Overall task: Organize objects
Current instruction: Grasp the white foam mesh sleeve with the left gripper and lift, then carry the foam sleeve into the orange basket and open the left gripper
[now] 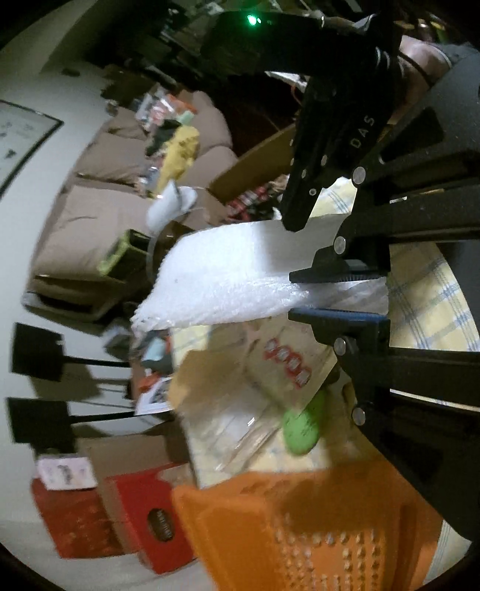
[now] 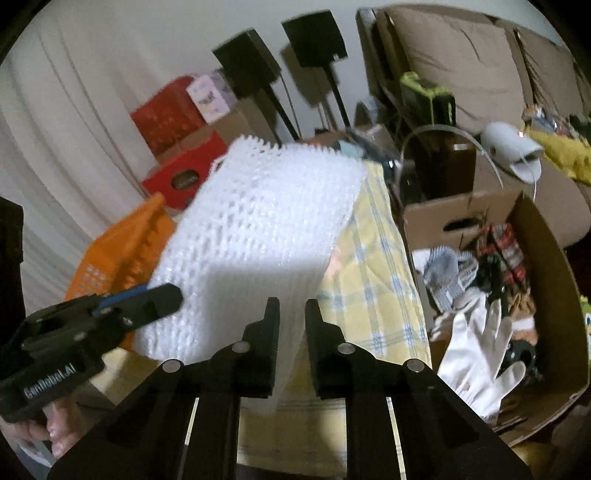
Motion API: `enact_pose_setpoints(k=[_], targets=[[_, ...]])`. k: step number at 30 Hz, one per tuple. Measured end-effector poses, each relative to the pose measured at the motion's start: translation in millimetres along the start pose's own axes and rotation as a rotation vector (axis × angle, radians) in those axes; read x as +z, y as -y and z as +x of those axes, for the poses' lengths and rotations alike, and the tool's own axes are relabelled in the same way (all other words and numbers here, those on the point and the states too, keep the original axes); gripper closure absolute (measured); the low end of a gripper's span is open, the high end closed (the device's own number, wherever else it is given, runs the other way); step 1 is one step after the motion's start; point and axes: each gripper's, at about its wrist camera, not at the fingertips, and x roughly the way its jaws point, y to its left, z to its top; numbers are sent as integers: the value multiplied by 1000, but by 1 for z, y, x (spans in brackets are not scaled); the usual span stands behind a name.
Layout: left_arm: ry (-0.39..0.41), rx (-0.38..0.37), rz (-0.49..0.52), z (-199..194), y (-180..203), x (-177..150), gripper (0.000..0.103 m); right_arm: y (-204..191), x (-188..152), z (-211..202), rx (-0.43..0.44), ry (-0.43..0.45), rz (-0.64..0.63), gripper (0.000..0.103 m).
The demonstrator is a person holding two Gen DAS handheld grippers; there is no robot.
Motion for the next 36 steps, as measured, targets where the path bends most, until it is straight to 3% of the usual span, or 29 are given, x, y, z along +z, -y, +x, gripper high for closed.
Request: enact_pose_setpoints(k=[8,11,15,22,28,34,36], targets=[[111,18,-13,-75,-35,16,92,-64,21,-19,83,30,-106,86],[129,47,-45,-94,-63,16,92,-91,23,-14,104,25,-138,72],[130,84,-76,-104,-91,10,92,-122,25,7,127,5,-165,59],[121,154,-130,-110,-133,-10,92,-158,15,60,147,-95,-196,58],[53,203,-182,-95,-175,-24,92,-179,7,74,152,-102,-254,58],[-81,265,-196,-56,-210,-36,91,-183,0,82,148,-112,-274,58],[-129,250,-214,-42,-219,-42,91,-184,-2,82,148,-116,-275,58]])
